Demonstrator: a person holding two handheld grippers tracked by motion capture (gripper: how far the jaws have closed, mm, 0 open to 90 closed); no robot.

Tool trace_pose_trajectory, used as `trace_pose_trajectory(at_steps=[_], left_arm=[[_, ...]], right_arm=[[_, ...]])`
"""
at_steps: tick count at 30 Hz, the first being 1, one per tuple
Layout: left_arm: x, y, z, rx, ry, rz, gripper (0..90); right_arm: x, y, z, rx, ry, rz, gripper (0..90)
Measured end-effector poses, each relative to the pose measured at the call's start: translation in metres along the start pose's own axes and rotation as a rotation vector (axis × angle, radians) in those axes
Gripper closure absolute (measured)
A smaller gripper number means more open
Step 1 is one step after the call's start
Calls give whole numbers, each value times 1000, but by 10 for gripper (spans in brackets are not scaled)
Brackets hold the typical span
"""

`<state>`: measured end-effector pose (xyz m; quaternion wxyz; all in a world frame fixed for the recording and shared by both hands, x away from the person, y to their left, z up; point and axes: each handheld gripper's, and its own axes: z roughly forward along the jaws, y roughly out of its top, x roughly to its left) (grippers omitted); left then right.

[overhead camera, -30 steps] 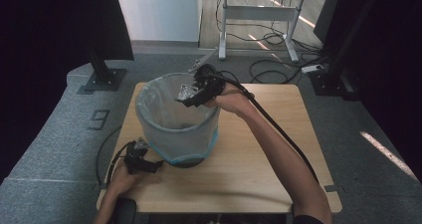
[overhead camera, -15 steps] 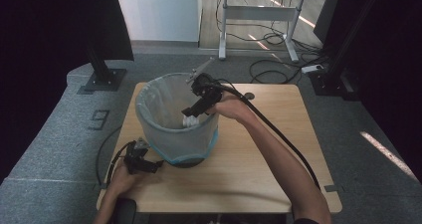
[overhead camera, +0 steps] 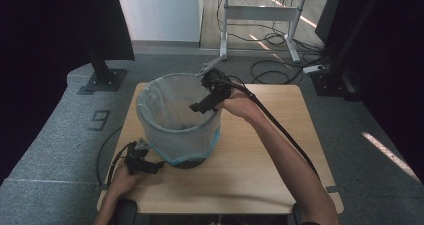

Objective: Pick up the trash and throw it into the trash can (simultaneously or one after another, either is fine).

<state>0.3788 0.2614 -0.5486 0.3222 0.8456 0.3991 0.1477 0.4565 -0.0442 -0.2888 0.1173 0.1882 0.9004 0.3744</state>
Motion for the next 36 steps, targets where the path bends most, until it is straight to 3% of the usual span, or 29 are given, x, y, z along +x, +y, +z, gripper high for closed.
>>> trace_pose_trajectory(at_steps=[15,36], left_arm=[[0,0,0,2,-1,1,0],[0,0,0,1,0,1,0]], right_arm=[[-13,-15,-21,-52,-46,51,0],[-31,-46,-45,-80,-97,115,0]])
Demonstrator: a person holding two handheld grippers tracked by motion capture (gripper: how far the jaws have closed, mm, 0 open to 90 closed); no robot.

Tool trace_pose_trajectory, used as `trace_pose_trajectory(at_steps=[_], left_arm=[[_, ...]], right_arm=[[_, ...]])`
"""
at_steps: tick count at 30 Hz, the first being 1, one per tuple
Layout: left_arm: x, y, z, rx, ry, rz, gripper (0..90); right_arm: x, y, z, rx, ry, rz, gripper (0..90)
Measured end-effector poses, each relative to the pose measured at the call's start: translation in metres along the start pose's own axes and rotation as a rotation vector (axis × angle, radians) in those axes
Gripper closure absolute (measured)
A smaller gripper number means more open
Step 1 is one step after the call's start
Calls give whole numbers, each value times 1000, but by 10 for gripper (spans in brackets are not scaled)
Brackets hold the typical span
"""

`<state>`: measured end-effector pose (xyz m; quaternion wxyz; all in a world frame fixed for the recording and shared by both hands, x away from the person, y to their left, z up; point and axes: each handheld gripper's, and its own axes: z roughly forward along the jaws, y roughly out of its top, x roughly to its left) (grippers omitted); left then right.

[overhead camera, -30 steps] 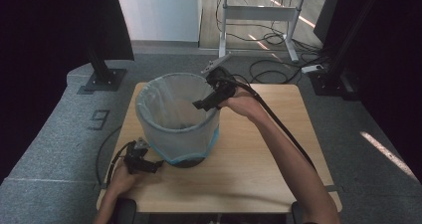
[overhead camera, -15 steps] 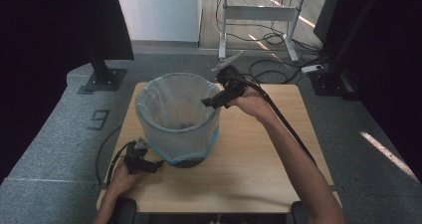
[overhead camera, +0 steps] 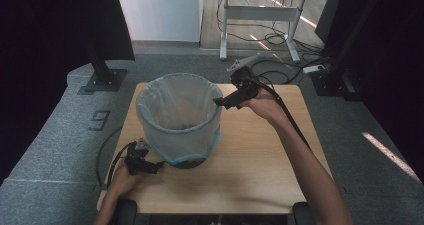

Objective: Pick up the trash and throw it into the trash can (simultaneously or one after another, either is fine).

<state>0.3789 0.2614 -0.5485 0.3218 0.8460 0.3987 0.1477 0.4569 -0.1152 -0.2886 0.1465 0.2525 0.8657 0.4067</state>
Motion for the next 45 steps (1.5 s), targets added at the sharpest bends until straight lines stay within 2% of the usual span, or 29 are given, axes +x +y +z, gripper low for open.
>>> trace_pose_trajectory(at_steps=[9,13,15,19,29,45], left_arm=[[0,0,0,0,0,0,0],[0,0,0,2,-2,0,0],[0,0,0,2,-2,0,0],[0,0,0,2,-2,0,0],[0,0,0,2,-1,0,0],[0,0,0,3,-2,0,0]], right_arm=[[-8,-13,-10,-5,-24,26,0],[-10,-17,-13,14,-48,14,0],[-12,-21,-15,-5,-44,28,1],[-16,-28,-17,4,-55,44,1],[-29,-50,-26,-17,-78,83,10],[-46,-87,-48,-20,-154,136,22]])
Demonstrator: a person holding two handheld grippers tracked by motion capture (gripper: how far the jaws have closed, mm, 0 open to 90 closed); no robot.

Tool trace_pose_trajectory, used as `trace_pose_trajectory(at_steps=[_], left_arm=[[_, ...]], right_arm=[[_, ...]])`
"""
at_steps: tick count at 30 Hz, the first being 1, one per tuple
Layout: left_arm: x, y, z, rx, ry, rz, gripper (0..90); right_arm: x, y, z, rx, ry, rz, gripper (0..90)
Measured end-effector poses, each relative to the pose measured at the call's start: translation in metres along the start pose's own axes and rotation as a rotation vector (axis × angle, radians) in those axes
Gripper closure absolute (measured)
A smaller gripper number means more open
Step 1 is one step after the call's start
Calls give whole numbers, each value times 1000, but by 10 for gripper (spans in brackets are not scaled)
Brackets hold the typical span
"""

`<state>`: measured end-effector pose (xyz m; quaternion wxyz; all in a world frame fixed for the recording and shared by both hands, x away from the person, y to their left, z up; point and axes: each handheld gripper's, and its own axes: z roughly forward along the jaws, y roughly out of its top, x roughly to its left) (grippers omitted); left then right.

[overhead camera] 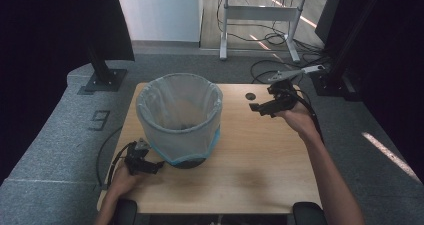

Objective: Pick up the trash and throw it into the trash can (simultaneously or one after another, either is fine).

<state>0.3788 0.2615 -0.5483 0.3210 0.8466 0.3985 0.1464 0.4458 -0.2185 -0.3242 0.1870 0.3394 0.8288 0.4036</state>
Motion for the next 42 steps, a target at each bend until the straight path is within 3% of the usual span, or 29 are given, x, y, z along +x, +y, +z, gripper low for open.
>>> trace_pose_trajectory(at_steps=[18,42], left_arm=[[0,0,0,0,2,-1,0],[0,0,0,0,3,-3,0]], right_arm=[[-24,-43,-17,-4,-88,53,23],[-34,-106,2,30,-120,94,23]])
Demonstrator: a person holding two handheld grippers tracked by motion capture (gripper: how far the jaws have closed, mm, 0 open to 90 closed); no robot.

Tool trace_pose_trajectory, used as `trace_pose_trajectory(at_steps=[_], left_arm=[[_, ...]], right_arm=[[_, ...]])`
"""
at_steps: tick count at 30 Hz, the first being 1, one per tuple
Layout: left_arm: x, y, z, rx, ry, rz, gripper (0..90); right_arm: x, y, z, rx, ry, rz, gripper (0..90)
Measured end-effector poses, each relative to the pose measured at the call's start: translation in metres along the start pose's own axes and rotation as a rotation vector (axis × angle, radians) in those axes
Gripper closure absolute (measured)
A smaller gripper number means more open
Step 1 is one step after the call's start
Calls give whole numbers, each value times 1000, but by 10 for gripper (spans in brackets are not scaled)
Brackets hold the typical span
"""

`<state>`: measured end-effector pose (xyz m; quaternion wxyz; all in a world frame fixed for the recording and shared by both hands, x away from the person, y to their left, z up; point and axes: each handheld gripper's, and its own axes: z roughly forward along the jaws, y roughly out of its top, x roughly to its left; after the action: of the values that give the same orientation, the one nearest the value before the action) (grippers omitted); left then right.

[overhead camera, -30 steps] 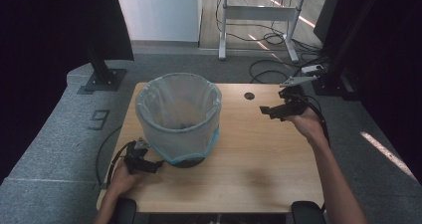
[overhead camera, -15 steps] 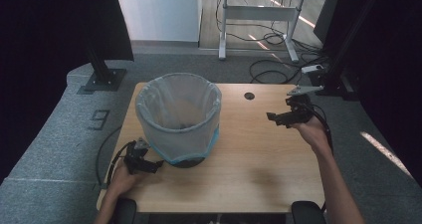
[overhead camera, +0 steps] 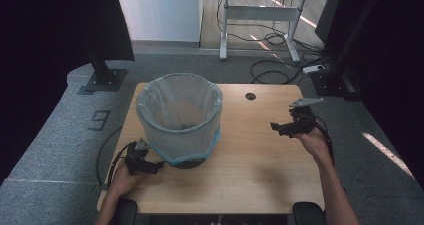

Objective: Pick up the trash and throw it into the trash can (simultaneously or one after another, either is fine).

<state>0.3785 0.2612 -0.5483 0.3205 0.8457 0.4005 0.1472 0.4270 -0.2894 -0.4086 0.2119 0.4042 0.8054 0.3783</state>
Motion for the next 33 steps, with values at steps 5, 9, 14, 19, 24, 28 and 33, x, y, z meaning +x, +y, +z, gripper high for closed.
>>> trace_pose_trajectory(at_steps=[5,9,14,19,24,28,33], left_arm=[[0,0,0,0,0,0,0],[0,0,0,0,0,0,0],[0,0,0,-1,1,-1,0],[0,0,0,-3,3,-1,0],[0,0,0,-4,3,-1,0],[0,0,0,-1,4,1,0],[0,0,0,-3,3,-1,0]], right_arm=[[0,-14,6,16,-4,1,22],[1,-24,12,27,-6,5,23],[3,-39,20,43,-9,3,23],[5,-55,28,55,-3,20,23],[6,-71,35,65,3,45,22],[8,-83,41,67,-1,48,22],[12,-98,49,88,5,50,22]])
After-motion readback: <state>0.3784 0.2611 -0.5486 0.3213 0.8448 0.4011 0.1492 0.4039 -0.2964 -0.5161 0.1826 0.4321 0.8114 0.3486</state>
